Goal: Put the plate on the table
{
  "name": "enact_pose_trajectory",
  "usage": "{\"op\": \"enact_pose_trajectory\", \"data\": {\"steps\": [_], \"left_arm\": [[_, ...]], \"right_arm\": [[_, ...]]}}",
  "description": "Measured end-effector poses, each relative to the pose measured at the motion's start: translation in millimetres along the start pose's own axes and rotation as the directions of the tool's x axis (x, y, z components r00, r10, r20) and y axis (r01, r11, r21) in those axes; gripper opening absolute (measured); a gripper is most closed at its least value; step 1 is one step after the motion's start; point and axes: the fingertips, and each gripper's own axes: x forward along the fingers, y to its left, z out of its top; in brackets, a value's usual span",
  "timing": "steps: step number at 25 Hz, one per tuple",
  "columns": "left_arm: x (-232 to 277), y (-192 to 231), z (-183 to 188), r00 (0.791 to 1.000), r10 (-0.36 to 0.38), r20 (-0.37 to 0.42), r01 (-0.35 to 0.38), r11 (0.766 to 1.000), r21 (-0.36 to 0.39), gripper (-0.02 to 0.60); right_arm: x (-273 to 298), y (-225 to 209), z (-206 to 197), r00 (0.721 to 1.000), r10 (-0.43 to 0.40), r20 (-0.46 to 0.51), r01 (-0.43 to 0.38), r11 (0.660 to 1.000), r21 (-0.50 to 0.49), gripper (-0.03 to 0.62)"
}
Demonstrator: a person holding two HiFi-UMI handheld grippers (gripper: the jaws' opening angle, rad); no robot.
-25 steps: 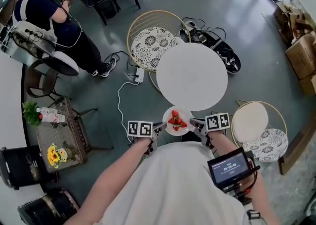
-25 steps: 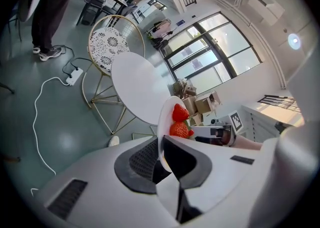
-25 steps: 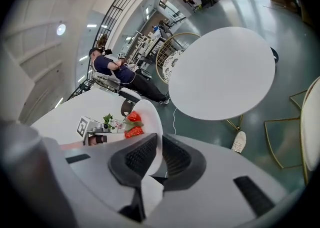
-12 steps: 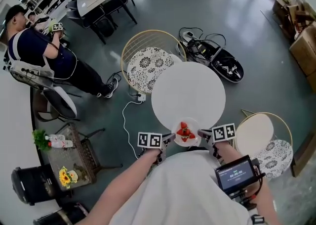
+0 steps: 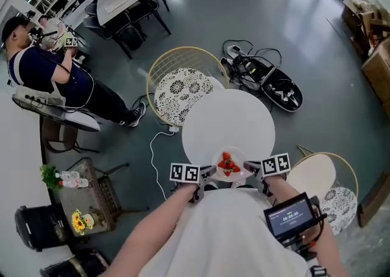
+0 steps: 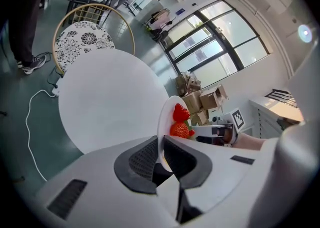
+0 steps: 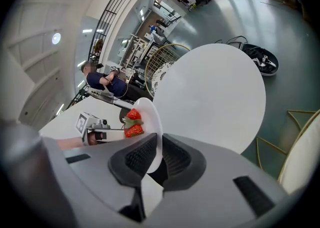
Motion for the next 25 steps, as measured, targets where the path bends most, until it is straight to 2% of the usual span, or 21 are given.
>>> {"op": "enact_pose_trajectory", "data": {"steps": [4,11,17,22,25], "left_arm": [[6.7,5.1,13.6,1.000,0.022,-0.004,-0.023,1.000,-0.013,0.017],[23.5,32.1,14.9,0.996,0.054,-0.066,-0.057,0.997,-0.048,0.019],[42.3,59.8,12.5,0.982,0.096,-0.162,-0.097,0.995,0.000,0.028],[50.7,83.5,19.4,0.971,0.114,-0.210,-0.117,0.993,-0.003,0.029],[54.7,96.0,21.8,0.957,0.131,-0.260,-0.127,0.991,0.030,0.031]], "right_arm": [[6.4,-7.7,16.4,1.000,-0.007,-0.019,0.007,1.000,-0.001,0.018],[26.8,-26.9,18.0,0.996,-0.046,-0.071,0.049,0.998,0.032,0.018],[49.9,-50.0,20.4,0.983,-0.103,-0.154,0.111,0.993,0.041,0.020],[70.4,-60.0,29.1,0.966,-0.142,-0.217,0.145,0.989,-0.004,0.020],[81.3,-64.7,31.9,0.954,-0.171,-0.247,0.169,0.985,-0.029,0.020]]}}
